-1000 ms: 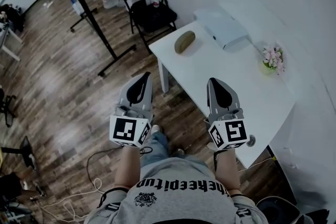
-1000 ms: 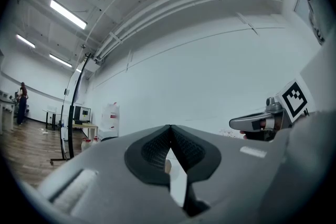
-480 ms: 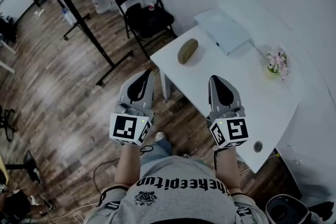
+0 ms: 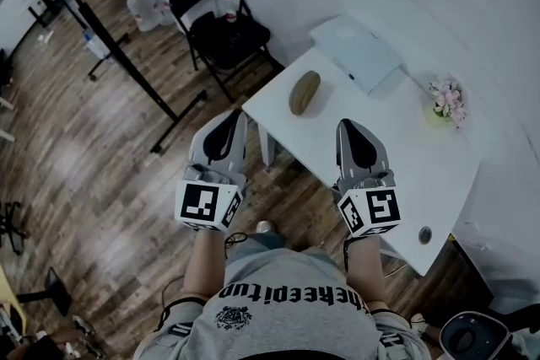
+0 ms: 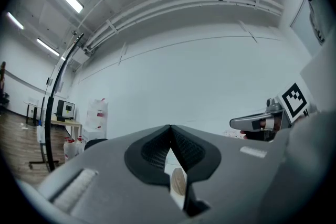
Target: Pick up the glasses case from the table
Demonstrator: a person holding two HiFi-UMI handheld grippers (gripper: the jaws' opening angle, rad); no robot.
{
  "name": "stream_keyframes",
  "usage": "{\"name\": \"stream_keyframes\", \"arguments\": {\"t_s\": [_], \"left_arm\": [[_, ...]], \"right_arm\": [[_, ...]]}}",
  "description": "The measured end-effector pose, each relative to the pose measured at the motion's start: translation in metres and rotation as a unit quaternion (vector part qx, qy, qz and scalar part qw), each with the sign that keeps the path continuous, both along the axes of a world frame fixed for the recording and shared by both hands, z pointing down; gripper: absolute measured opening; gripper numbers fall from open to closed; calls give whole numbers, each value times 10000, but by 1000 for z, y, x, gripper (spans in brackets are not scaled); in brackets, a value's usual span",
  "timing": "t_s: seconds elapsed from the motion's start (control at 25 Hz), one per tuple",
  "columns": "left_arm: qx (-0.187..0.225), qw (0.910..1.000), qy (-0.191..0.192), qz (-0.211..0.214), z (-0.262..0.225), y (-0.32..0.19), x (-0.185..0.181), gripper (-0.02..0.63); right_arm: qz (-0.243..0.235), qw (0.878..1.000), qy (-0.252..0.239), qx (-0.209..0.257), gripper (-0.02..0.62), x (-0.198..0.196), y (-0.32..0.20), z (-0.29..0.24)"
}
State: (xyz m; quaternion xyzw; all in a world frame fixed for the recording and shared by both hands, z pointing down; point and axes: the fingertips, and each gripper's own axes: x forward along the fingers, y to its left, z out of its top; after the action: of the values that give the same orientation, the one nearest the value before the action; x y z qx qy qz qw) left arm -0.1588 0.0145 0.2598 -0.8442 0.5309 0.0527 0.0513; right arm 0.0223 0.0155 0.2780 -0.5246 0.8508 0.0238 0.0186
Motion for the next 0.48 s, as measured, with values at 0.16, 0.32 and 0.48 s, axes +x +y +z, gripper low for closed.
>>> {"name": "stream_keyframes", "arguments": {"t_s": [0.16, 0.32, 0.48], "left_arm": [[-32, 9998, 34, 173, 4, -15, -6, 18], [-86, 9995, 50, 305, 9, -25, -10, 18], [-164, 9990, 102, 415, 18, -35, -13, 18]], "right_arm": [[177, 9998, -12, -17, 3, -6, -9, 2], [289, 9996, 2, -73, 3, -12, -15, 7], [401, 9991, 38, -156, 3, -13, -20, 11]]}}
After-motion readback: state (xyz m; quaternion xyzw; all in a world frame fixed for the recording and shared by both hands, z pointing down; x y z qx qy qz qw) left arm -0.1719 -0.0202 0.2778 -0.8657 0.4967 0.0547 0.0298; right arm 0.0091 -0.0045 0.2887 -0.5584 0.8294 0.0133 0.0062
